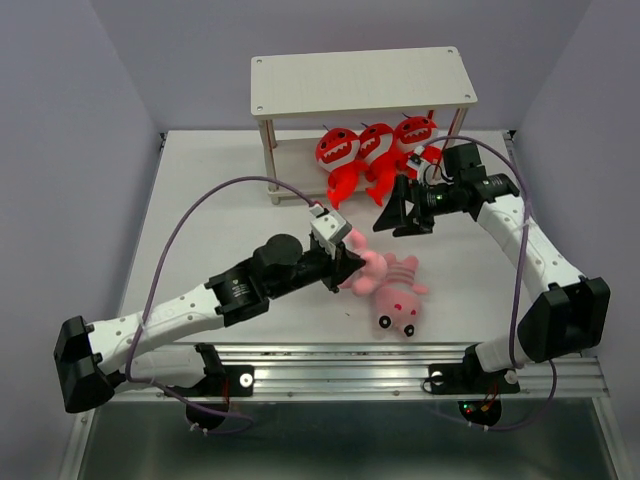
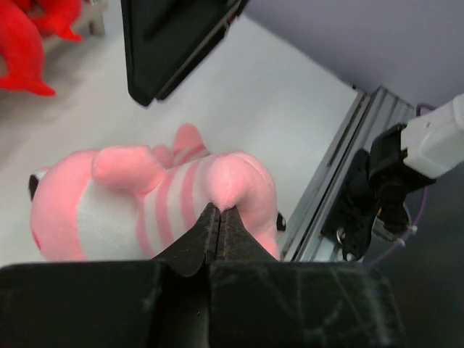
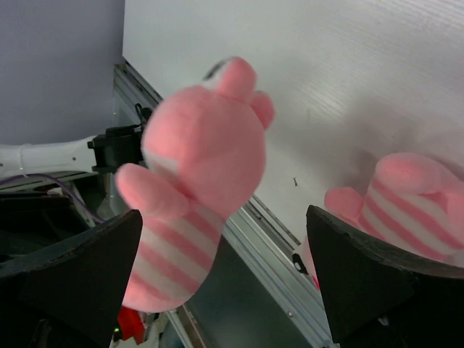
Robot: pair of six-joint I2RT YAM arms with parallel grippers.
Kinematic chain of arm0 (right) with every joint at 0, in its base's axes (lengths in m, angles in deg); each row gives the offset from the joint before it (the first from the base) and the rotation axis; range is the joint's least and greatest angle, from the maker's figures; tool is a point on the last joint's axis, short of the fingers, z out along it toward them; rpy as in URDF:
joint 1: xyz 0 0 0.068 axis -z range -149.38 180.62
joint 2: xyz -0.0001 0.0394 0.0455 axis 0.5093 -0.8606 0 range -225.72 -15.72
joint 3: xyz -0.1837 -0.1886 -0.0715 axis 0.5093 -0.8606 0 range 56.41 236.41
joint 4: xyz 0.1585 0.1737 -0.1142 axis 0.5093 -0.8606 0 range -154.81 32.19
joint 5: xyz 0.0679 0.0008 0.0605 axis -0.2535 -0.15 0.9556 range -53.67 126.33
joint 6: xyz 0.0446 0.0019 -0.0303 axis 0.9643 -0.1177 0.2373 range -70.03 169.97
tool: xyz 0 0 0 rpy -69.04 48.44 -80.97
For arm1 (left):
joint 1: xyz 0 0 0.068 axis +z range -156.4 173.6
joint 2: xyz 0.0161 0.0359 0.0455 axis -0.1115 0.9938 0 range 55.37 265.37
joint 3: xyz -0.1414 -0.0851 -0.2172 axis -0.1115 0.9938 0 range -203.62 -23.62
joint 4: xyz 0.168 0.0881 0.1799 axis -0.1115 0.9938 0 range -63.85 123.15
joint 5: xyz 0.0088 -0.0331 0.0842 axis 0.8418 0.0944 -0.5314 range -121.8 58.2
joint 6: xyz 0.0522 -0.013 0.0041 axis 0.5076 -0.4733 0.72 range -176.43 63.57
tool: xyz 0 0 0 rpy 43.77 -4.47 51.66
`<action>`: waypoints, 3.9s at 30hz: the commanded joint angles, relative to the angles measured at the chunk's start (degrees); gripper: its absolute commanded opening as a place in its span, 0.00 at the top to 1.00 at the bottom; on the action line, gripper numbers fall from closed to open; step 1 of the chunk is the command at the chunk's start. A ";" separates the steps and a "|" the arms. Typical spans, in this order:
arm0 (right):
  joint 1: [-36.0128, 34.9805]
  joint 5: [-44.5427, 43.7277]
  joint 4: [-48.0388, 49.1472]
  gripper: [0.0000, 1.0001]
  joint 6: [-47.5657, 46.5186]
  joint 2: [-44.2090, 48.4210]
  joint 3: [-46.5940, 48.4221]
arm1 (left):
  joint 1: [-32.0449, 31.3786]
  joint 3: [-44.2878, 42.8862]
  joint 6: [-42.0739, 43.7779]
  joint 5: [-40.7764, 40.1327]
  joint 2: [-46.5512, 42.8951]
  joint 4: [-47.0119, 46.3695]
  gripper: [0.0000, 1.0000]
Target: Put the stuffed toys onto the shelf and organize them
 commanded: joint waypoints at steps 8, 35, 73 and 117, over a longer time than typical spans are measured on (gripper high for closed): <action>-0.43 16.75 5.44 0.00 19.74 -2.18 -0.59 | -3.41 -0.20 8.09 -13.24 -5.53 -19.07 1.00; -1.49 29.77 16.96 0.43 32.08 1.42 -3.58 | -3.59 -11.63 17.86 -9.02 10.03 -30.06 1.00; -0.43 -64.80 23.28 0.94 -36.56 -19.93 55.83 | -3.50 10.78 -8.69 -20.27 -26.18 1.93 0.23; -4.65 -67.26 32.52 0.11 -42.10 -29.43 58.03 | -3.50 17.72 -10.71 -20.89 -34.53 1.23 0.23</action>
